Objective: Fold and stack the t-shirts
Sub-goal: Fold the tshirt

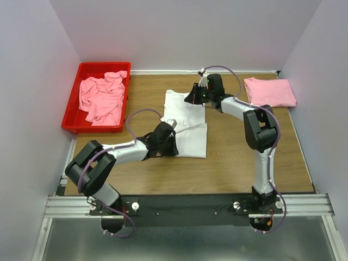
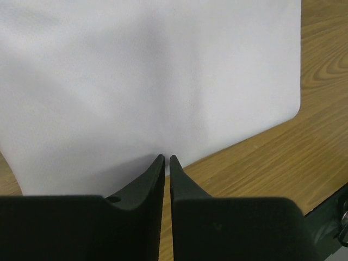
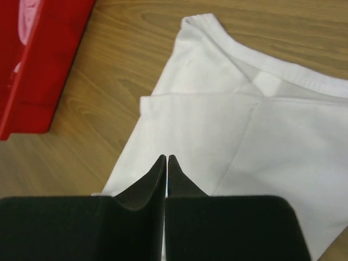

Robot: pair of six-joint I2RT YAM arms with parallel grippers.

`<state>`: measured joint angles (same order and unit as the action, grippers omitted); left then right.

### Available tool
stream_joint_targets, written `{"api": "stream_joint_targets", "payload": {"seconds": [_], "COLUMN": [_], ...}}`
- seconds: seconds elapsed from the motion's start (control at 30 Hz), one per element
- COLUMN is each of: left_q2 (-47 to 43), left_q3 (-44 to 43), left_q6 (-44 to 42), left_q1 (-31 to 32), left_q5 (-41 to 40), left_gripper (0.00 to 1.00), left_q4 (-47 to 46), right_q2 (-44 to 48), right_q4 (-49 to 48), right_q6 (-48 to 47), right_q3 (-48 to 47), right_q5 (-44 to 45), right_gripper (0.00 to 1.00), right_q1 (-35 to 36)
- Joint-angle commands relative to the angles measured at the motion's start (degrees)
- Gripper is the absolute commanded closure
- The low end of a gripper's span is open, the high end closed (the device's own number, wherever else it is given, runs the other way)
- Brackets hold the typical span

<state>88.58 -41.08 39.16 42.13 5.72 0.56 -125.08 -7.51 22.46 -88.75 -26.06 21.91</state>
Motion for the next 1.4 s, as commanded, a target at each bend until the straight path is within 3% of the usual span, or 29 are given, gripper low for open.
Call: {"api": "stream_joint_targets", "payload": {"seconds": [0.0,0.17,0.43,0.73,1.37], "left_q2": [-2.7,-3.41,-2.36,1.42,2.04], "left_q3": [0.91,1.88,2.93,2.32,2.85], "left_q6": [1.45,1.54,2.33,2.77,2.06], "left_q1": [0.41,0.5,0.5,0.5,0.5], "left_q5": [-0.88,-0.53,-1.58,-1.06,0.52], "left_gripper": [0.85,0.85,0.85,0.85,0.86], "left_q4": [0.41,-1.51,-2.32,-1.61,-1.17], "right_q2": [9.12,15.29,14.95,11.52,5.81], "right_q4": [1.09,1.09,0.21,-1.54,-1.72], "right_q6": [-1.36,-5.66,-7.52,-7.69,-8.92], "right_q3": [6.9,21.83,28.72,27.14,16.08], "right_q5": [-6.98,-6.29,-0.04,2.07,16.38], "right_gripper": [0.91,0.91,0.91,0.92,0.92], "right_q1": [2.34,7.44,12.8,13.77,13.68]}}
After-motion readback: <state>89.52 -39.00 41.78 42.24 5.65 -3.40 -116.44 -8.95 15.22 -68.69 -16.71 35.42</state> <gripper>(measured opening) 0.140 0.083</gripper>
